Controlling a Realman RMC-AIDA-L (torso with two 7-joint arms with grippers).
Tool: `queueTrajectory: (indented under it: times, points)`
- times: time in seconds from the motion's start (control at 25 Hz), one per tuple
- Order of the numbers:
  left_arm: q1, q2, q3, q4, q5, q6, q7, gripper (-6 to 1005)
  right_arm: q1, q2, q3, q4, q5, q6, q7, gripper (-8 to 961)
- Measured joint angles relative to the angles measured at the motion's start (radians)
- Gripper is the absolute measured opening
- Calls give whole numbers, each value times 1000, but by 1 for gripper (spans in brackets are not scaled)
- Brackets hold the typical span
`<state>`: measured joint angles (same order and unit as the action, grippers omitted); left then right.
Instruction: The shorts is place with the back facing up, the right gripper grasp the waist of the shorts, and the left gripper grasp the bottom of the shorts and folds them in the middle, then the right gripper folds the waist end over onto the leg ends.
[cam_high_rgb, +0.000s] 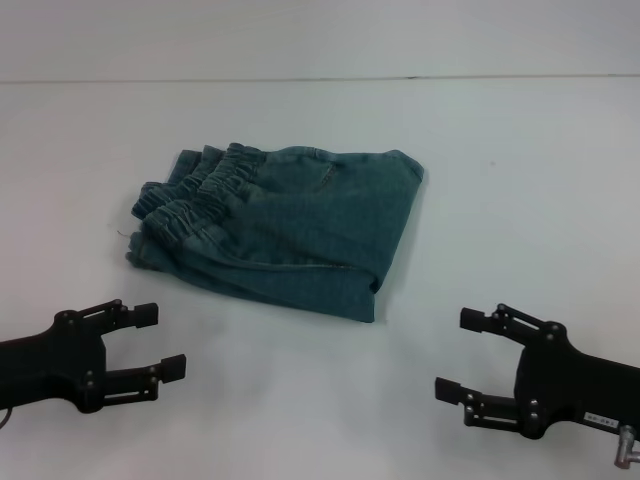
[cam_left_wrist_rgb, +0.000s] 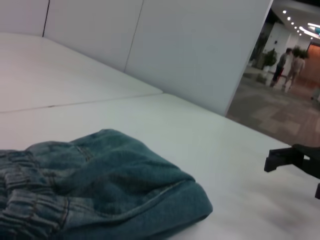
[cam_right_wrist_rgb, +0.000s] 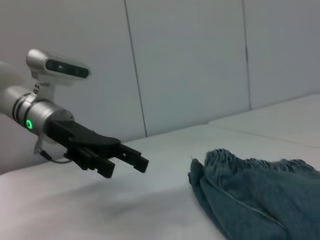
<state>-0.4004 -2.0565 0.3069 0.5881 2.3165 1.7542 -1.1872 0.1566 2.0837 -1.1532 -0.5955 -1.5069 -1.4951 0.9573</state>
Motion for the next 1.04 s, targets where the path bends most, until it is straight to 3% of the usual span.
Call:
queueTrajectory:
  times: [0.36, 1.04]
  points:
    - [-19, 1, 26, -2, 15, -6, -30, 862, -2, -1, 82, 1, -63, 3, -15, 919]
    - [-27, 3, 54, 3, 59, 14, -61, 858, 27, 1, 89, -4, -123, -35, -26, 919]
